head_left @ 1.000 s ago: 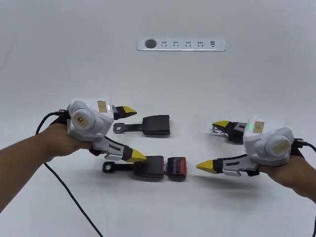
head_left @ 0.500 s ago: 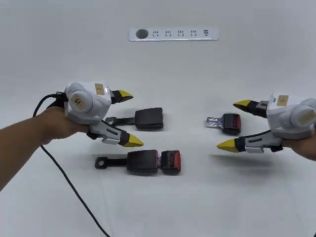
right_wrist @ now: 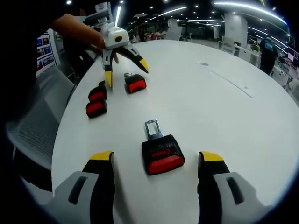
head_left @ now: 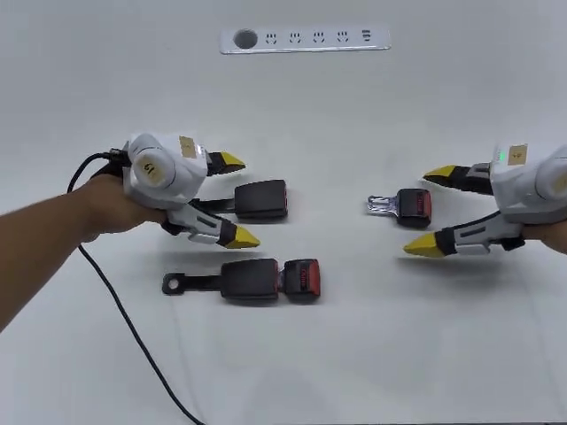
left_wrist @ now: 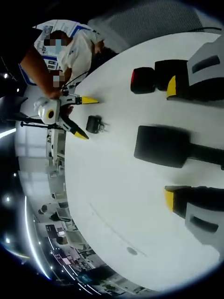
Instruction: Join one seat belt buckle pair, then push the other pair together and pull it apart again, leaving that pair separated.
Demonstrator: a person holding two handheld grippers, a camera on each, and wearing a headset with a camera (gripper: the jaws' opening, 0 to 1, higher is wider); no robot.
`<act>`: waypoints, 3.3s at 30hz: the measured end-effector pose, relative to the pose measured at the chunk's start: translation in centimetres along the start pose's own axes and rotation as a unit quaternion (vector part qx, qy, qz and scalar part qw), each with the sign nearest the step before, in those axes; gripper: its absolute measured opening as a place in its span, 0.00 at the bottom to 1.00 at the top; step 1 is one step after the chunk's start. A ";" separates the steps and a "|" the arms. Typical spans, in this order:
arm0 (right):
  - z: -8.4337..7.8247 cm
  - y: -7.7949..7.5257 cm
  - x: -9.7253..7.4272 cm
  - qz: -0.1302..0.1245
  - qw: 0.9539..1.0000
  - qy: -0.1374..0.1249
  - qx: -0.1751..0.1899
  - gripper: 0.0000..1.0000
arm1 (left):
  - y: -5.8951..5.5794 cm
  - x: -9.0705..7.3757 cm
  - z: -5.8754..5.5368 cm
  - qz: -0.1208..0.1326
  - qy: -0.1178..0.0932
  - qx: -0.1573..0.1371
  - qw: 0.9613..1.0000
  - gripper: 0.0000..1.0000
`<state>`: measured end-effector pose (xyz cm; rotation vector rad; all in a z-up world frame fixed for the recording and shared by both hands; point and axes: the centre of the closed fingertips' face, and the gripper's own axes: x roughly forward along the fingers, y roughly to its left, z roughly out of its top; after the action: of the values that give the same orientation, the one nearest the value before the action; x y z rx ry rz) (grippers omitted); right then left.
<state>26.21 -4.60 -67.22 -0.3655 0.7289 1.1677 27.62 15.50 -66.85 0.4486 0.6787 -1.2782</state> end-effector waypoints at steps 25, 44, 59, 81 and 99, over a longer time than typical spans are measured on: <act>-1.5 -1.2 1.1 -0.003 0.997 0.024 -0.071 0.33 | 1.1 0.7 -0.9 -0.018 0.010 0.044 0.999 0.34; -0.5 -1.3 1.5 0.015 0.997 0.037 -0.070 0.31 | 1.4 0.9 -1.0 -0.042 0.025 0.068 0.997 0.33; 1.9 -0.2 4.2 0.024 0.996 0.029 -0.076 0.31 | 1.1 1.2 -1.1 -0.046 0.036 0.072 0.996 0.33; 4.9 1.5 7.6 0.037 0.995 0.026 -0.092 0.31 | 0.8 1.4 -1.3 -0.047 0.053 0.075 0.995 0.33; 6.2 1.9 9.8 0.039 0.994 0.027 -0.100 0.31 | 0.8 1.5 -1.3 -0.058 0.068 0.088 0.992 0.33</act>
<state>28.47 6.75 -69.28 -0.5416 0.6789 1.3133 28.29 15.49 -68.86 0.6533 0.7180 -1.4323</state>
